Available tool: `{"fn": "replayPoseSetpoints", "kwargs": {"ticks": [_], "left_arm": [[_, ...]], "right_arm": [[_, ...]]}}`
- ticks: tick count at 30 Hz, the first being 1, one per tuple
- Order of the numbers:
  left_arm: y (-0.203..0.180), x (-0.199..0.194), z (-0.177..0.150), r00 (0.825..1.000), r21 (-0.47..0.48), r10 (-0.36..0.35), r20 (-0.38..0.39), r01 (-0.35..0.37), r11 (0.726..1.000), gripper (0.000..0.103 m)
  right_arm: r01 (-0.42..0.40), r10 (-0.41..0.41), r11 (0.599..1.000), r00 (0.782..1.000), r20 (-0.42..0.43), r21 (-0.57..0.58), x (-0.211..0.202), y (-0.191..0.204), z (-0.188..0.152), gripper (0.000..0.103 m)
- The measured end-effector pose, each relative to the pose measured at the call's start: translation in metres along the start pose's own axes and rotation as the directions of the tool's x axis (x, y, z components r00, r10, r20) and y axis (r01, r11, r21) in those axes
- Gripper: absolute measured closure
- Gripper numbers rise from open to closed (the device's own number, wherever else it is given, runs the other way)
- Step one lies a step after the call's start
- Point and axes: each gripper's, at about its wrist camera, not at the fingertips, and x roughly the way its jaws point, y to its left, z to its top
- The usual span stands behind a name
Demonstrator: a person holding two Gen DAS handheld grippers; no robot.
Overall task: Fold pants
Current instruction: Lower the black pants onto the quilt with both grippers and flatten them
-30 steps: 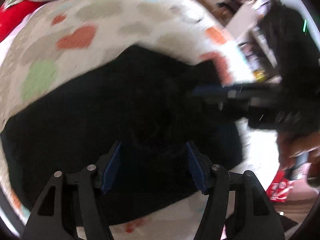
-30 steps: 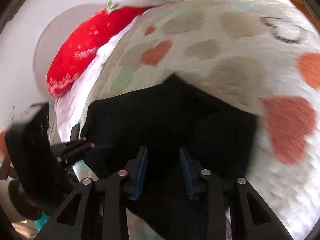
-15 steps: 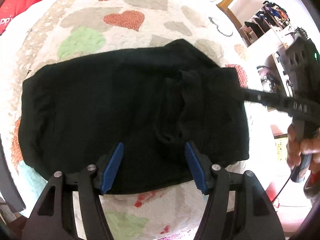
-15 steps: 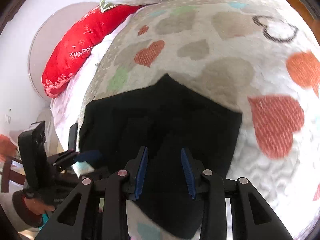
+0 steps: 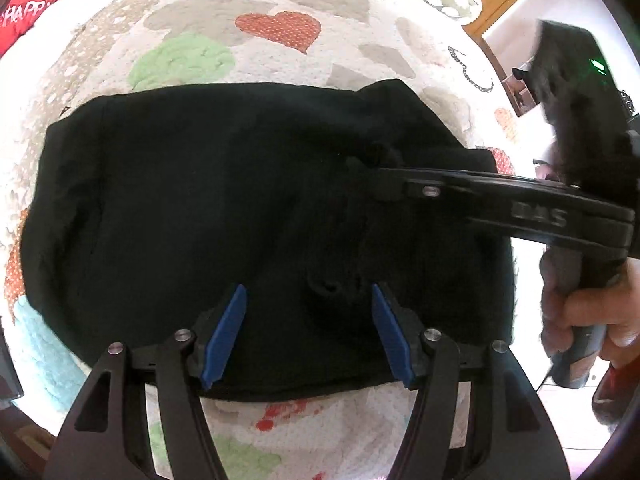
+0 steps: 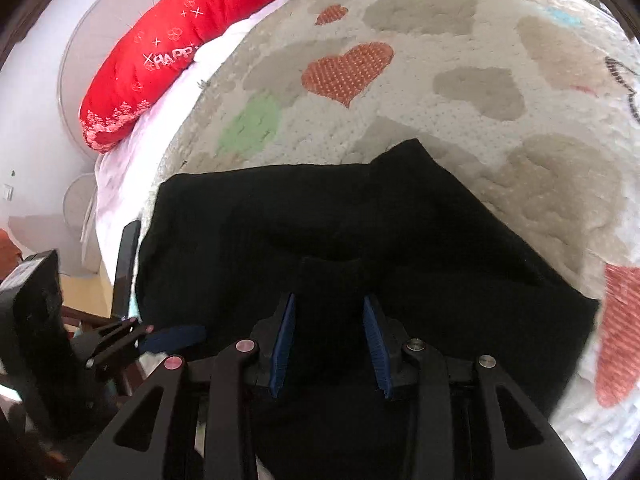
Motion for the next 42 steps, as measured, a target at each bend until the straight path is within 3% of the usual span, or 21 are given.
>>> {"fn": "replayPoseSetpoints", "kwargs": {"ticks": [5,9,16,19,26,30,34,38,42], "left_arm": [[0.002,-0.020,-0.004,1.000,0.019,0.017,0.019,-0.017,1.000,0.040],[0.004,-0.026,0.002,0.998,-0.007,0.028,0.060,-0.028,1.000,0.039],[0.009,0.006,-0.001,0.998,-0.011,0.062,-0.001,-0.062,0.998,0.039],[0.006,0.006,-0.004,0.997,0.001,0.073,0.011,-0.073,0.997,0.038],[0.013,-0.006,-0.004,0.998,-0.034,0.069,0.014,-0.068,0.997,0.038],[0.020,-0.010,-0.004,0.997,-0.058,0.074,0.017,-0.073,0.996,0.038],[0.028,-0.013,-0.007,0.997,-0.077,0.073,0.017,-0.072,0.994,0.038],[0.036,-0.018,-0.008,0.998,-0.099,0.060,0.016,-0.059,0.993,0.035],[0.046,-0.028,-0.008,0.997,-0.127,0.066,0.031,-0.062,0.990,0.032]], "right_arm": [[0.022,-0.022,1.000,1.000,-0.007,0.003,-0.028,0.003,-0.034,0.066],[0.043,-0.044,0.999,0.998,-0.035,-0.018,-0.021,0.013,-0.058,0.066],[0.102,-0.108,0.992,0.992,-0.065,-0.078,0.002,0.027,-0.081,0.066],[0.091,-0.096,0.994,0.992,-0.084,-0.065,-0.005,0.028,-0.077,0.066],[0.086,-0.088,0.995,0.996,-0.034,-0.058,-0.017,0.032,-0.051,0.065],[0.100,-0.102,0.991,0.995,-0.019,-0.092,-0.001,0.038,-0.036,0.065],[0.112,-0.122,0.986,0.989,-0.081,-0.123,0.029,0.041,-0.027,0.055],[0.119,-0.139,0.978,0.984,-0.108,-0.171,0.017,0.050,-0.025,0.053],[0.105,-0.119,0.981,0.990,-0.075,-0.165,-0.002,0.059,-0.017,0.053]]}}
